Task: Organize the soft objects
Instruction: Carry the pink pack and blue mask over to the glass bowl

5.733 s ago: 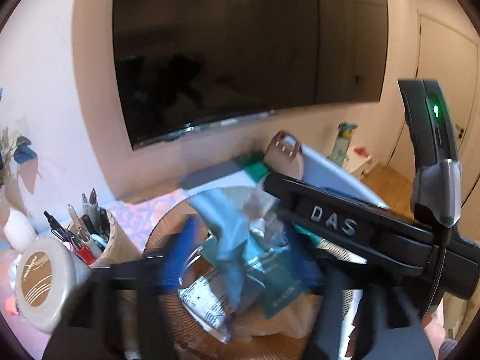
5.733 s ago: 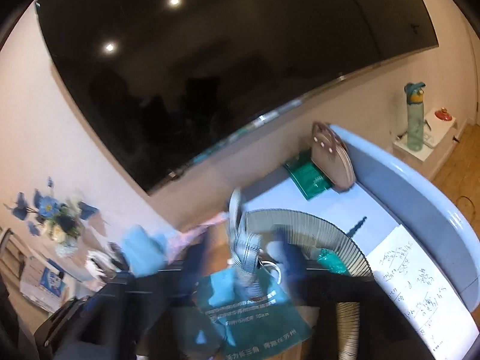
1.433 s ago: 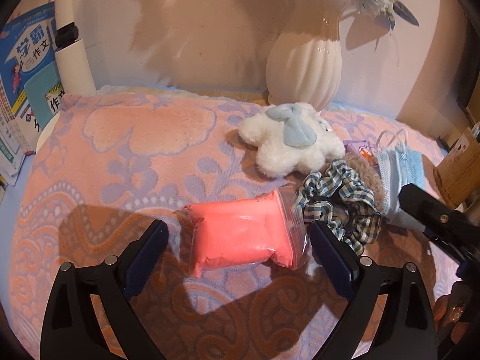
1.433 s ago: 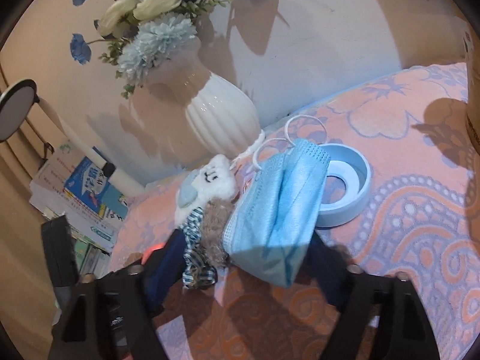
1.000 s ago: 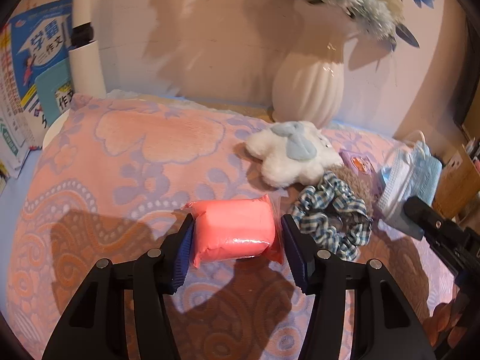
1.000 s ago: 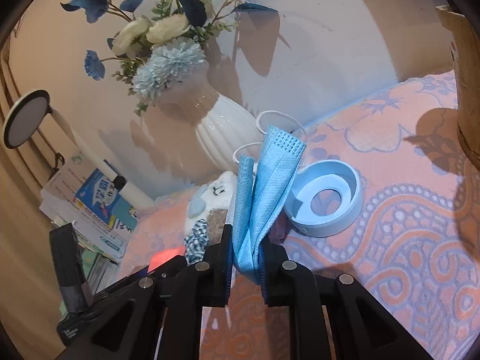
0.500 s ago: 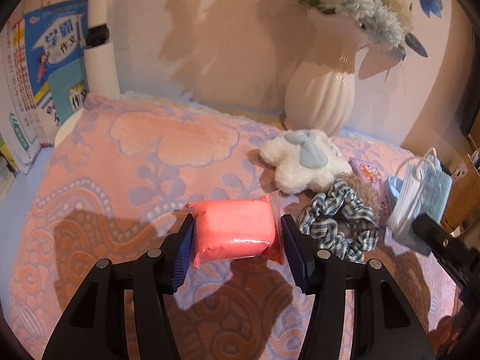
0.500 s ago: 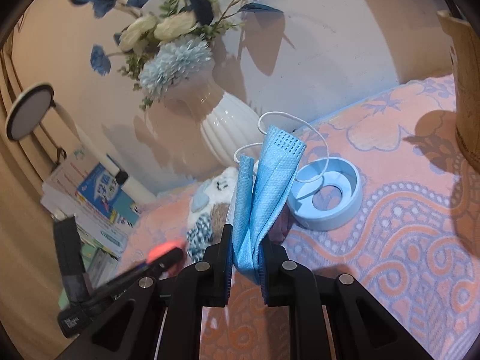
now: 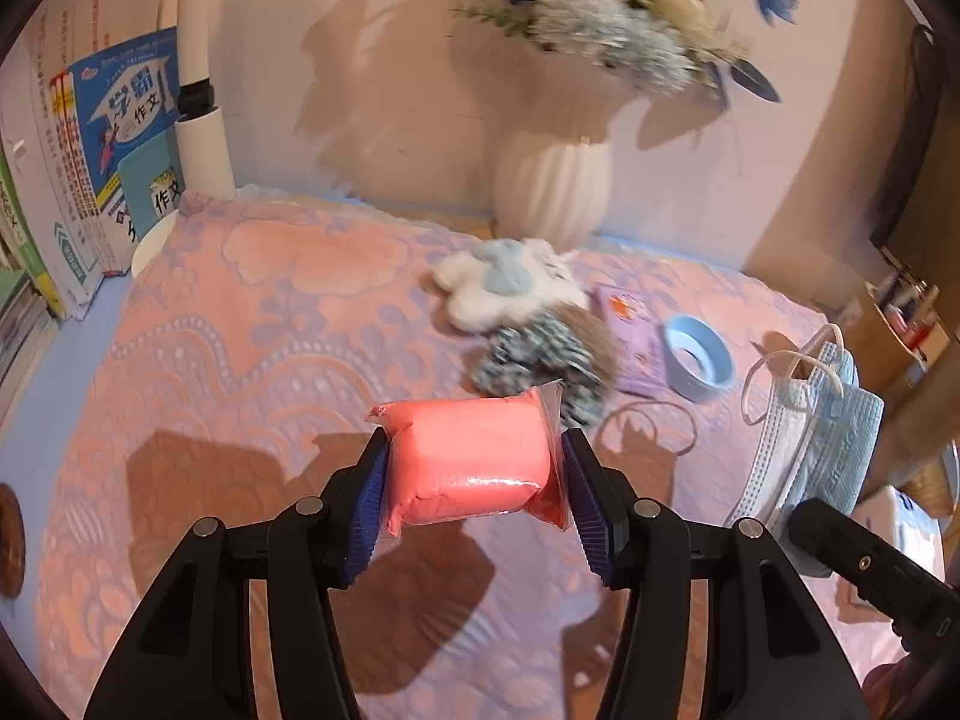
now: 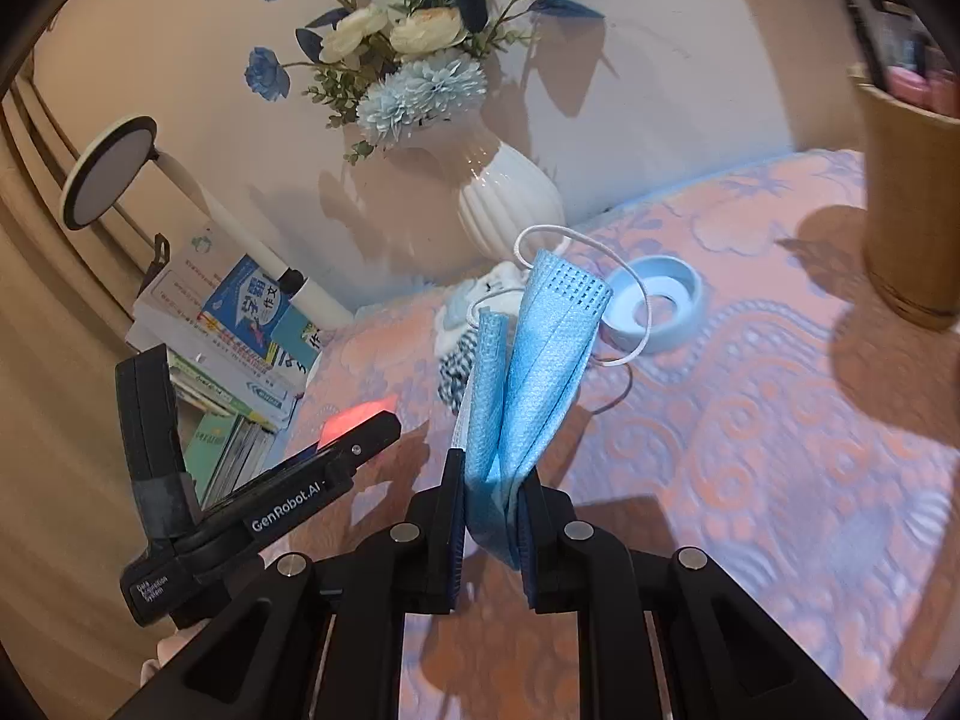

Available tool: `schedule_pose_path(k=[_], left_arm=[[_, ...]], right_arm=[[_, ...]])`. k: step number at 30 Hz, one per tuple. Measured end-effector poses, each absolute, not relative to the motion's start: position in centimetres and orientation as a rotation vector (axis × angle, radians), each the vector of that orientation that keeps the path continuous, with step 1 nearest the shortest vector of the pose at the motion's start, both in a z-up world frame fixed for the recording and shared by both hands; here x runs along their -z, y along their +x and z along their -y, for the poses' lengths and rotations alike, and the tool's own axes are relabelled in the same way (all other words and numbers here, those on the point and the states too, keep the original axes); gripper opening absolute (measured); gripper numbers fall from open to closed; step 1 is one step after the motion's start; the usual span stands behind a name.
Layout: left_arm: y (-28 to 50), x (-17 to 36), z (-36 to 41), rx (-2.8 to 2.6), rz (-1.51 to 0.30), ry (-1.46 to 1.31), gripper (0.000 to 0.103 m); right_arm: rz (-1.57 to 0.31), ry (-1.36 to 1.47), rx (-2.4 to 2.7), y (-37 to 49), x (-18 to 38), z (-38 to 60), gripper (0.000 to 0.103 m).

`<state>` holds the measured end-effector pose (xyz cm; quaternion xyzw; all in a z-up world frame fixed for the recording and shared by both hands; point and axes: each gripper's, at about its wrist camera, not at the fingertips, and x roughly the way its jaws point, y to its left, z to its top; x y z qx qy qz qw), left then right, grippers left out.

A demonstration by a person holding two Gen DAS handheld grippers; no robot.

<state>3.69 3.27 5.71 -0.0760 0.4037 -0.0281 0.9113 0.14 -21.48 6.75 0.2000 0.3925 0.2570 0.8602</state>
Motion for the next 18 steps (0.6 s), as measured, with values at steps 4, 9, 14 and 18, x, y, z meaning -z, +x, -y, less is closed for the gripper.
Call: schedule_pose_path(k=[4,9,14,18], left_arm=[[2.0,-6.4,-1.2,0.107,-0.837,-0.177,0.052],[0.0,-8.0,2.9,0.165,-0.820,-0.133,0.052],[-1.5,-9.2,7.8,0.240,-0.795,-0.090,0.052],[-2.5,-9.6,12.5,0.365,-0.817,-0.072,0.052]], right_arm=[[-0.837,0.452,-0.545,-2.0,-7.3,24.1,0.014],[-0.808,0.481,-0.528,-5.1,-8.4,28.3,0.014],[-0.787,0.525,-0.490,-7.5,-9.0,33.1,0.014],[-0.761,0.532,-0.417,-9.0,-9.7,36.9,0.014]])
